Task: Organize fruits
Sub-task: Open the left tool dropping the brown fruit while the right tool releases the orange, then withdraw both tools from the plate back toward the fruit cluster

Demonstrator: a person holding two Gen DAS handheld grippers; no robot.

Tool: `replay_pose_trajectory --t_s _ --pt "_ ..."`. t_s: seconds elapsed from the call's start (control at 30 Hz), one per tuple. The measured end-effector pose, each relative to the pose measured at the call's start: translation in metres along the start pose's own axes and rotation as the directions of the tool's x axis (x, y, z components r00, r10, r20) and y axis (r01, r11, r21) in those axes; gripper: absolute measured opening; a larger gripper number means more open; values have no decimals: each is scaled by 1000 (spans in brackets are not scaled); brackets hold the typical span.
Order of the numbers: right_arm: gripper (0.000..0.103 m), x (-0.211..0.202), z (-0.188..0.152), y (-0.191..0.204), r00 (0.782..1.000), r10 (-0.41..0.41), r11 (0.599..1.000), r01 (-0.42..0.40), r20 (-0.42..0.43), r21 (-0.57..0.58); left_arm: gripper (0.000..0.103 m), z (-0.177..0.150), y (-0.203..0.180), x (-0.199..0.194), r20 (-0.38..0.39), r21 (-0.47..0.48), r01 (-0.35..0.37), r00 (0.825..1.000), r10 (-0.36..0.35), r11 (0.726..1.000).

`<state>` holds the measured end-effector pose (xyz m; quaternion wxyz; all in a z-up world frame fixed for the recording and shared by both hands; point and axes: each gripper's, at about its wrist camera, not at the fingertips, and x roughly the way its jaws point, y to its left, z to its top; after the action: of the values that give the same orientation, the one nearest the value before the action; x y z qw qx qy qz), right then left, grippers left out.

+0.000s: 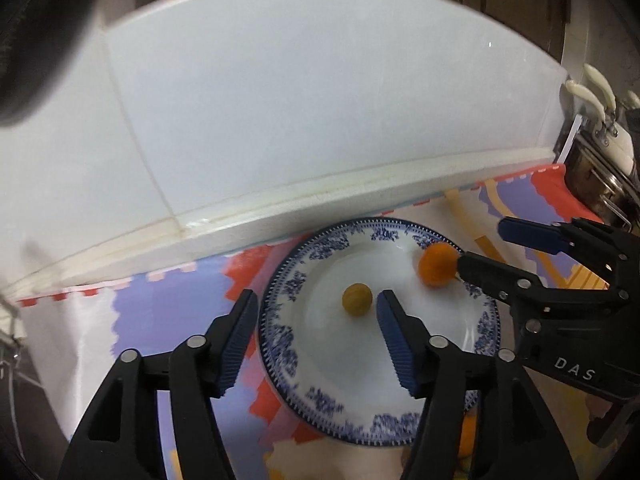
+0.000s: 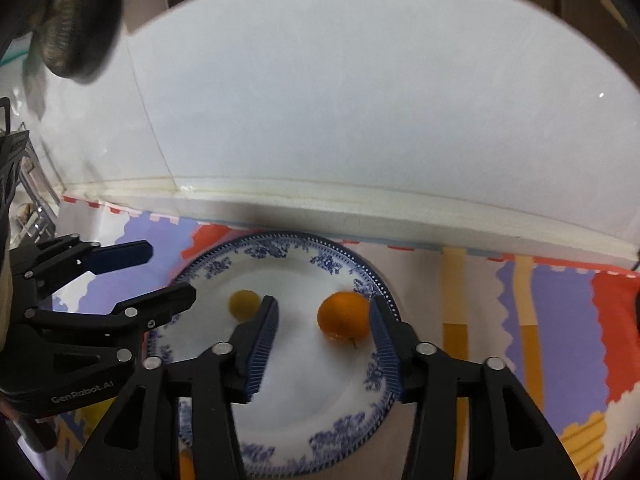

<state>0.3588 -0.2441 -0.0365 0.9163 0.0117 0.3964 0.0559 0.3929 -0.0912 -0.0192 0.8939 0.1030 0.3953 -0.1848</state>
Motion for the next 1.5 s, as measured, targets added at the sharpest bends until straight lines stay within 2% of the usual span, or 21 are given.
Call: replay_pose_trajectory --t_s 0.13,0.2,0.3,0.53,0.63,0.8,0.9,1.1,1.23,1.5 --pt "58 -30 -9 8 998 -40 999 40 42 -9 75 -14 2 -35 74 -36 -55 996 57 998" --pt "67 -46 -15 12 996 -65 998 65 65 -7 78 -24 6 -52 101 -54 -72 992 77 996" --pt "68 -67 -27 15 992 -87 996 88 87 -3 83 -38 4 -72 135 -60 -100 985 108 993" --pt "74 -116 -51 29 981 -108 994 106 163 18 92 -71 -2 -127 230 -86 -152 959 168 985" --pt "81 -134 -61 36 972 -134 991 129 194 35 93 -83 -1 -146 249 -98 -149 953 169 984" --pt "81 -162 -79 51 958 -159 987 153 240 40 96 -107 -4 -173 280 -113 -188 936 213 976" --pt "81 -172 -90 59 948 -174 985 172 266 33 97 -121 -3 -183 280 -133 -196 933 226 972" --pt "81 -184 -114 75 943 -189 981 192 275 19 97 -154 -1 -188 245 -143 -217 938 247 966" --pt "81 -183 -126 85 947 -194 979 203 256 -8 96 -172 3 -187 210 -151 -225 944 254 963" --pt "81 -176 -151 92 957 -198 978 207 212 -22 96 -195 -3 -183 216 -100 -270 934 286 958"
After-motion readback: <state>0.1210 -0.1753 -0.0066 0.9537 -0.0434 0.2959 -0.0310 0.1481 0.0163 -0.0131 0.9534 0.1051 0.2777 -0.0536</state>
